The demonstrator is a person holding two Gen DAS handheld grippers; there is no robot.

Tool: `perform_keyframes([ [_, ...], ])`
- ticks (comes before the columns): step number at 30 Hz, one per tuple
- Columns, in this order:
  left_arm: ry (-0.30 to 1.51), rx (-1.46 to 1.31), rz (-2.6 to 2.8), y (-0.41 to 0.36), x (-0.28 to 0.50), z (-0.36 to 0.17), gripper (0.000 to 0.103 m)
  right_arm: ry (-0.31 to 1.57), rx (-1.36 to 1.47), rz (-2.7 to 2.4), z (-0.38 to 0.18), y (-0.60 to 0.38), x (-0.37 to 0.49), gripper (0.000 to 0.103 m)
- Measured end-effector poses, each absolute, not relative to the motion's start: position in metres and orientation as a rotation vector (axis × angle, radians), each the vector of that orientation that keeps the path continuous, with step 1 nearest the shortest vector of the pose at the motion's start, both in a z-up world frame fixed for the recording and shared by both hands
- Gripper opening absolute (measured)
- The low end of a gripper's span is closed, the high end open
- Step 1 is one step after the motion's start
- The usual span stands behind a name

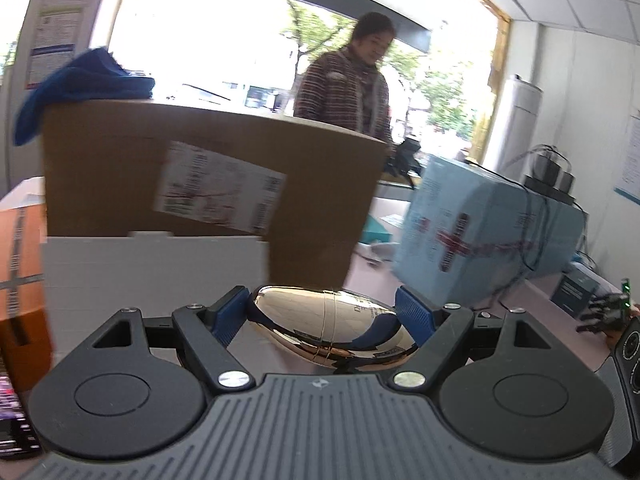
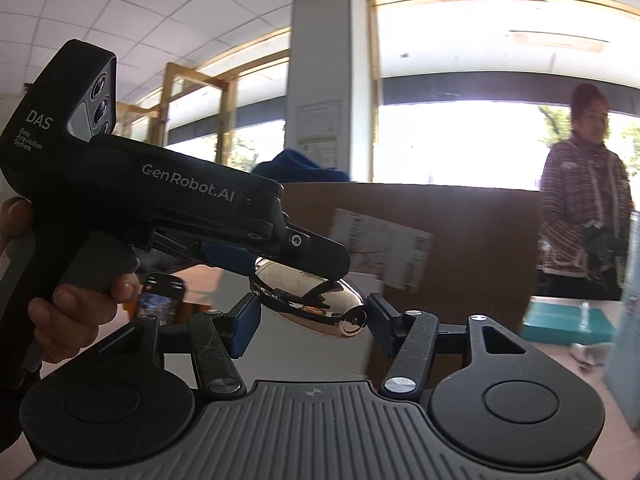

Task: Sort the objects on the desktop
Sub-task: 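Carry the held gold compact with the left tool to the white box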

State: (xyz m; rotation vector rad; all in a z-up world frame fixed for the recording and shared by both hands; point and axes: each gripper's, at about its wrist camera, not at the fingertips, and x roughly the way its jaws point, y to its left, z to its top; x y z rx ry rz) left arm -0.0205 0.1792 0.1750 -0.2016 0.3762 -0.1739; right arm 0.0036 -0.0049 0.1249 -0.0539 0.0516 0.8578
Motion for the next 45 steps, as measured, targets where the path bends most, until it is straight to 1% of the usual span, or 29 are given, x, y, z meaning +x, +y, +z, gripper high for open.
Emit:
perform_keyframes([
  [10,0.39,-0.237,-0.084,0.231,-0.024,0.165,0.078,0.079,-0.078,0.936,0.119,0.044,0.005,0.056],
  [15,0.419,-0.238,-0.073,0.245,-0.014,0.152,0.078,0.136,-0.076,0.944,0.112,0.055,0.012,0.056],
  [22,0.493,-0.254,-0.075,0.254,0.005,0.134,0.078,0.275,-0.051,0.931,0.104,0.06,0.025,0.055],
  [30,0.578,-0.253,-0.068,0.256,0.023,0.115,0.078,0.494,-0.009,0.899,0.099,0.067,0.042,0.055],
  [40,0.686,-0.247,-0.064,0.256,0.042,0.096,0.078,0.705,-0.001,0.86,0.095,0.077,0.056,0.053],
  [45,0.743,-0.268,-0.063,0.26,0.053,0.085,0.077,0.765,-0.043,0.836,0.094,0.084,0.057,0.051],
])
